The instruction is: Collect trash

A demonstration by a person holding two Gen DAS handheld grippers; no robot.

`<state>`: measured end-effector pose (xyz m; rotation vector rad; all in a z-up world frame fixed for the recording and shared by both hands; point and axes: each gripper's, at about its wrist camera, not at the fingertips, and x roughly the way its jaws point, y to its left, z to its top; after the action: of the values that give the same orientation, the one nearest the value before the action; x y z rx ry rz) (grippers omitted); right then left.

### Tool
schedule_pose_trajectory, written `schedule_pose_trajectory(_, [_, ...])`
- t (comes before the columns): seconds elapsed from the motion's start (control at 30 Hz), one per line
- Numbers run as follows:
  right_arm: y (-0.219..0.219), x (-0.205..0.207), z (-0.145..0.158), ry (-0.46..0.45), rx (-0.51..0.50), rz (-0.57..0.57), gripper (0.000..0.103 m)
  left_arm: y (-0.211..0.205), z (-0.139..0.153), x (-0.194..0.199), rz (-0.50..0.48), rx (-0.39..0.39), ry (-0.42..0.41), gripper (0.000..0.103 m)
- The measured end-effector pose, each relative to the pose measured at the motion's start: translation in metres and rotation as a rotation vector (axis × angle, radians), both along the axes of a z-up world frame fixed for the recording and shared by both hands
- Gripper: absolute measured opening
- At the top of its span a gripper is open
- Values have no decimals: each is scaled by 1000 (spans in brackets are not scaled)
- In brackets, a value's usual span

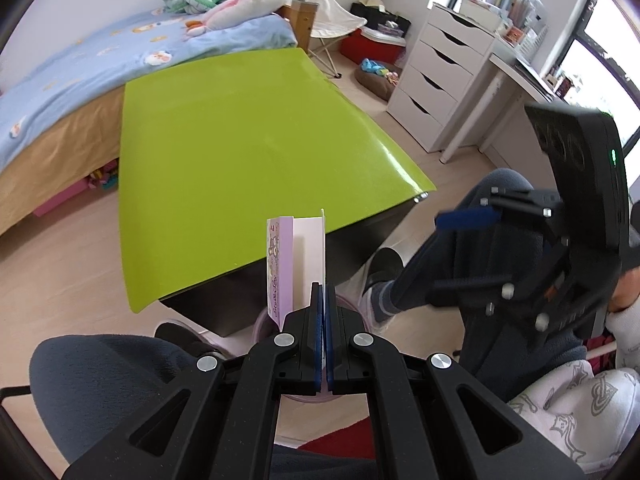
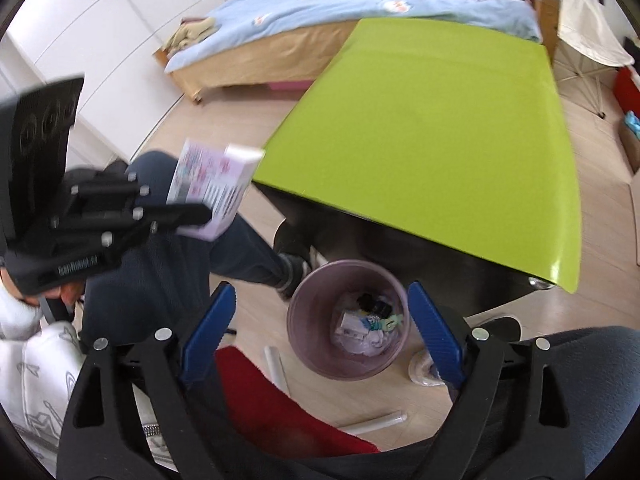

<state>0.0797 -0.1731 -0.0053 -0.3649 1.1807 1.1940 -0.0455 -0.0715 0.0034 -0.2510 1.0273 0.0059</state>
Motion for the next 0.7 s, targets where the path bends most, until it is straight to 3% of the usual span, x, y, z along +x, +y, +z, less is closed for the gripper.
schedule_pose_trajectory(0.23, [-12,17,14,-29,26,-94,92,-11,-3,3,-50,-24,16,1])
schedule_pose_trajectory(0.3, [-16,21,17,-28,35,-117,94,-12,-4,4,-53,-27,24,8])
schedule_pose_trajectory(0.33, [-17,22,18,-28,41,-123,94,-13,-5,5,-53,-27,27,14])
schedule_pose_trajectory(0.37, [-19,23,20,-31,47,-134,95,-13,-6,6,-48,-25,29,37])
schedule_pose_trajectory(0.43, [-21,26,21,-35,52,-144,96,-10,-7,6,-26,-50,22,67])
schedule_pose_trajectory(0.57, [-24,26,22,-52,64,-165,99,-4,-9,7,12,-54,17,87])
schedule_pose_trajectory(0.7, [-25,28,24,-73,61,-189,100,5,-6,7,60,-40,2,95])
